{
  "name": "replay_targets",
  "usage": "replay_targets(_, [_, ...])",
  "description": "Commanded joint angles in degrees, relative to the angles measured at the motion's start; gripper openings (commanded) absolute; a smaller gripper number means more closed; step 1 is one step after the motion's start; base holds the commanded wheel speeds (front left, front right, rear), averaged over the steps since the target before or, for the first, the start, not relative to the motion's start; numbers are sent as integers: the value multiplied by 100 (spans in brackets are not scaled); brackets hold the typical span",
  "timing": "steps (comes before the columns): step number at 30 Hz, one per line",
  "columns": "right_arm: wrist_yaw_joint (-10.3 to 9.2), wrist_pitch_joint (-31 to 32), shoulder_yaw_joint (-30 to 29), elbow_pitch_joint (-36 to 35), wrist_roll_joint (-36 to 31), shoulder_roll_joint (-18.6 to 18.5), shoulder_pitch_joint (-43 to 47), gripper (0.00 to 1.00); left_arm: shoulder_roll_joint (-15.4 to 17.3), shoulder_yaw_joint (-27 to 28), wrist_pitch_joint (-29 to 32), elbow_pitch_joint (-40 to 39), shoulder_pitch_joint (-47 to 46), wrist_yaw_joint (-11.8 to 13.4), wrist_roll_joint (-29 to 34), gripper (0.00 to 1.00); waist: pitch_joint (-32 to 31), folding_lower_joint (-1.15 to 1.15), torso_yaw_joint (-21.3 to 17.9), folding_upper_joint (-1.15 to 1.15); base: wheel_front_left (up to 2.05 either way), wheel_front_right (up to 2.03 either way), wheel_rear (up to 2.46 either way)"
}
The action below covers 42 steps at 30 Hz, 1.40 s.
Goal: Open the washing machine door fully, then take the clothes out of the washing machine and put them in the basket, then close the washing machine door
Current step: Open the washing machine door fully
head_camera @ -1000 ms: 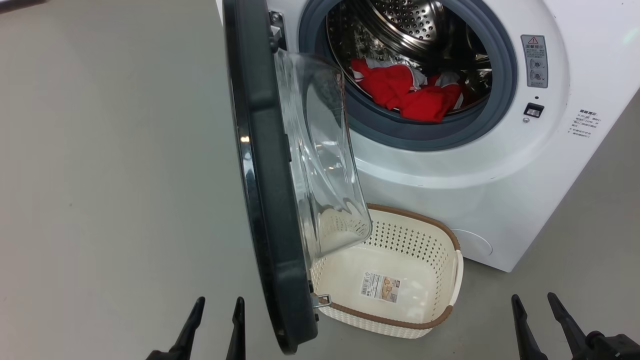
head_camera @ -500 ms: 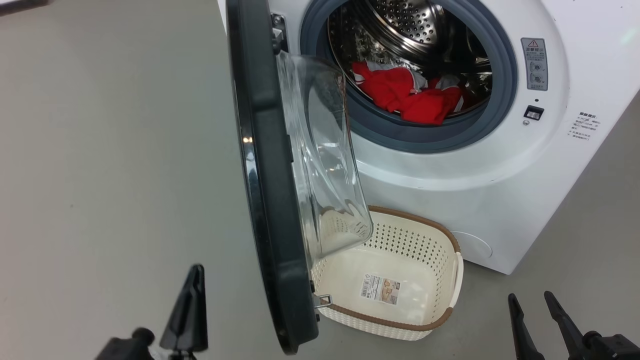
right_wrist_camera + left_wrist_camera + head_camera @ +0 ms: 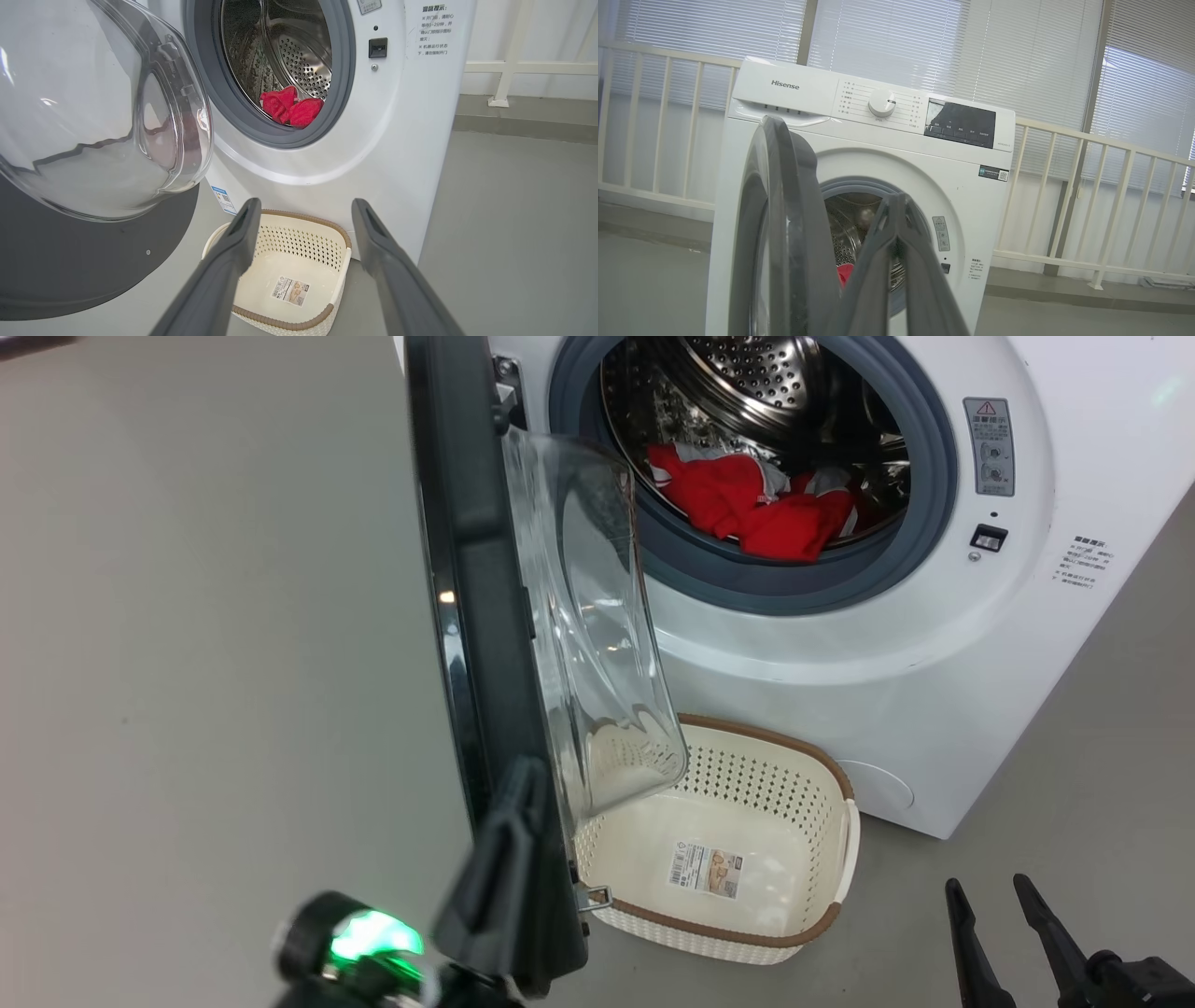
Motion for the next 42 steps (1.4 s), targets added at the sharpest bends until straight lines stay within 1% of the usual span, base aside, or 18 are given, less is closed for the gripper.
replay_targets(1, [1, -52, 125, -160, -65, -85, -171, 100, 22, -65, -27, -35, -48, -53, -5, 0, 12, 0, -9, 0, 0, 0, 0])
replay_targets(4, [1, -52, 130, -165, -62, -85, -185, 100, 22, -538, -27, 394, 57, -147, -79, 0, 28, 0, -18, 0, 0, 0, 0])
replay_targets(6, [1, -52, 141, -164, -63, -84, -200, 100, 22, -756, -27, 770, 109, -195, -184, 0, 44, 0, -27, 0, 0, 0, 0])
replay_targets(7, [1, -52, 152, -165, -68, -84, -213, 100, 22, -891, -27, 1174, 137, -221, -264, 0, 57, 0, -36, 0, 0, 0, 0])
replay_targets(10, [1, -52, 165, -166, -70, -84, -235, 100, 22, -968, -27, 1713, 137, -226, -404, 0, 83, 0, -47, 0, 0, 0, 0])
replay_targets(14, [1, -52, 167, -164, -71, -84, -246, 100, 22, -923, -27, 2112, 104, -205, -565, 0, 91, 0, -49, 0, 0, 0, 0])
replay_targets(18, [1, -52, 171, -159, -72, -84, -240, 100, 22, -824, -27, 2417, 54, -170, -708, 0, 90, 0, -45, 0, 0, 0, 0])
replay_targets(24, [1, -52, 184, -155, -66, -83, -214, 100, 22, -584, -27, 2470, 72, -55, -796, 0, 71, 0, -23, 0, 0, 0, 0])
replay_targets(30, [1, -52, 182, -149, -55, -83, -196, 100, 22, -299, -27, 2498, 160, 44, -739, 0, 50, 0, 44, 0, 0, 0, 0])
replay_targets(37, [1, -52, 222, -150, -52, -82, -185, 100, 22, 203, -27, 2503, 303, 133, -637, 0, 57, 0, 121, 0, 0, 0, 0])
replay_targets(42, [1, -52, 249, -169, -54, -82, -191, 100, 22, 666, -27, 2492, 347, 201, -566, 0, 105, 0, 134, 0, 0, 0, 0])
